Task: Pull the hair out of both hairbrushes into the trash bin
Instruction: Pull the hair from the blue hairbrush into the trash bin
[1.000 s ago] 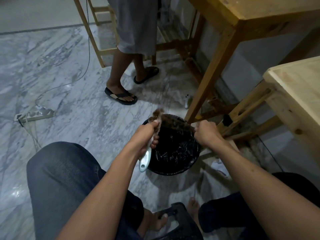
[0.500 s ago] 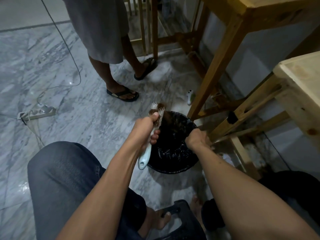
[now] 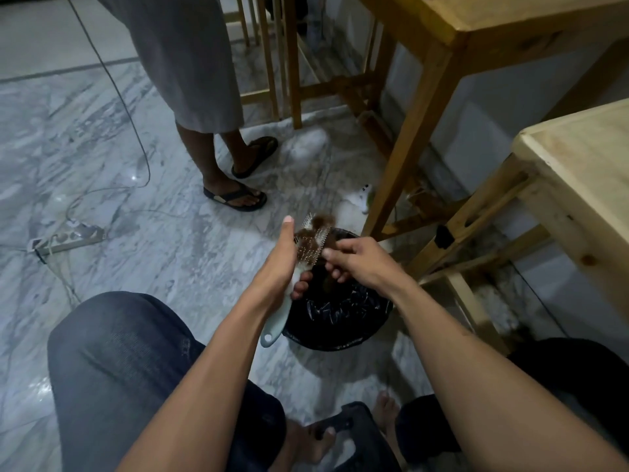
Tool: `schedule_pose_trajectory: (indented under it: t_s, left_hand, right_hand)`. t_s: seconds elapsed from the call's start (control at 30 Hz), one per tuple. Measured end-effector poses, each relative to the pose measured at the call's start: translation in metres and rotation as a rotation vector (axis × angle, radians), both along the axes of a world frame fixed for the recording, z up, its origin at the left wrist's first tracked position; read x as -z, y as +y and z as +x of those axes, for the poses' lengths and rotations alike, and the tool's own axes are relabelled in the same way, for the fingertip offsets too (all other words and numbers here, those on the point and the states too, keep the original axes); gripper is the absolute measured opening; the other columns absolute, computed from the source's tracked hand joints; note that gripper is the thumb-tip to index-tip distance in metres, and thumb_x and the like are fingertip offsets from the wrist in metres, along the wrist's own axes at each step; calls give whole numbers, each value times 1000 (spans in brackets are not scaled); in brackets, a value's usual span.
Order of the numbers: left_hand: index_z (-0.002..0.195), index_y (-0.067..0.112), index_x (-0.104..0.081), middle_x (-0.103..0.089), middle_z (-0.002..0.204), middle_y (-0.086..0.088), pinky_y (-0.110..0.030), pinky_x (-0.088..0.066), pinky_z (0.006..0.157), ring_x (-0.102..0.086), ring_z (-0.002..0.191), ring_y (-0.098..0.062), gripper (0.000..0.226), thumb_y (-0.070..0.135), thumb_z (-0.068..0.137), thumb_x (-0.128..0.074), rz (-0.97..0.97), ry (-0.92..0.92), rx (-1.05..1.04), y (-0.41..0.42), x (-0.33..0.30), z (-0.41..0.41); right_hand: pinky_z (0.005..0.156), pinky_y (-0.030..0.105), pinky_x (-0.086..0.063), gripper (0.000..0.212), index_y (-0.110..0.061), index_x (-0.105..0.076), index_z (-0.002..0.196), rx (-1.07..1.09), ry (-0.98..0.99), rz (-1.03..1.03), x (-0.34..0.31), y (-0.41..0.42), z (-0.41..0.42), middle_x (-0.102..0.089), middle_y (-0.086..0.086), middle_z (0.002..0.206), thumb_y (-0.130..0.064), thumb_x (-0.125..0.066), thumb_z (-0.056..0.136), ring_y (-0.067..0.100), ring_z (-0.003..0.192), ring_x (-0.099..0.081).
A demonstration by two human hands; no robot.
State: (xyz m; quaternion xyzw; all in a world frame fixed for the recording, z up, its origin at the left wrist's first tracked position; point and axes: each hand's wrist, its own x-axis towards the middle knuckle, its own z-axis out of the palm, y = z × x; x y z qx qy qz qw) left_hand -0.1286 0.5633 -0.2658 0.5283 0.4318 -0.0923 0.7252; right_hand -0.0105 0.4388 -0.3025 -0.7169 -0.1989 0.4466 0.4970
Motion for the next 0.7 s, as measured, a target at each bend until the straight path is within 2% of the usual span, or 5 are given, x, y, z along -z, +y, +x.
schedule_pose_trajectory:
  t_s: [0.1, 0.2, 0.27, 0.43, 0.7]
  left_hand:
    - [111, 13, -63, -38, 54, -2, -19, -18, 41, -27, 40, -13, 95, 90, 85, -15, -63, 9, -43, 0, -14, -5]
    - [159, 31, -25, -39, 53, -2, -21, -19, 43, -28, 41, -11, 96, 91, 85, -16, 10, 69, -24, -3, -20, -8]
    - [163, 35, -15, -40, 52, -2, -21, -21, 42, -29, 40, -11, 95, 90, 85, -16, 46, 87, -9, -6, -22, -8]
    - [163, 33, -15, -43, 50, -2, -23, -22, 45, -30, 43, -11, 95, 88, 87, -19, 83, 96, -11, -6, -29, -6]
    - [162, 32, -21, -43, 51, -3, -22, -22, 43, -29, 41, -12, 94, 88, 87, -25, 102, 128, 7, -1, -27, -12]
  right_hand:
    - [56, 19, -47, 19, -19, -79, 93, 184, -60, 11, 21, -8, 1, -65, -7, 67, -18, -62, 103, 7, 59, -55]
    - [53, 16, -46, 18, -20, -80, 90, 292, -37, -15, 30, -21, 5, -66, -5, 67, -15, -66, 100, 5, 55, -53]
    - [50, 15, -44, 16, -20, -80, 90, 326, -45, -40, 31, -24, 8, -67, -3, 69, -15, -68, 99, 6, 54, -52]
    - [46, 14, -43, 12, -10, -79, 103, 469, 24, -67, 32, -16, 15, -67, 0, 72, -12, -67, 99, 7, 54, -51]
    - [39, 15, -43, 10, -3, -76, 95, 651, 172, -157, 45, 1, 18, -65, 5, 68, -5, -67, 98, 9, 47, -51]
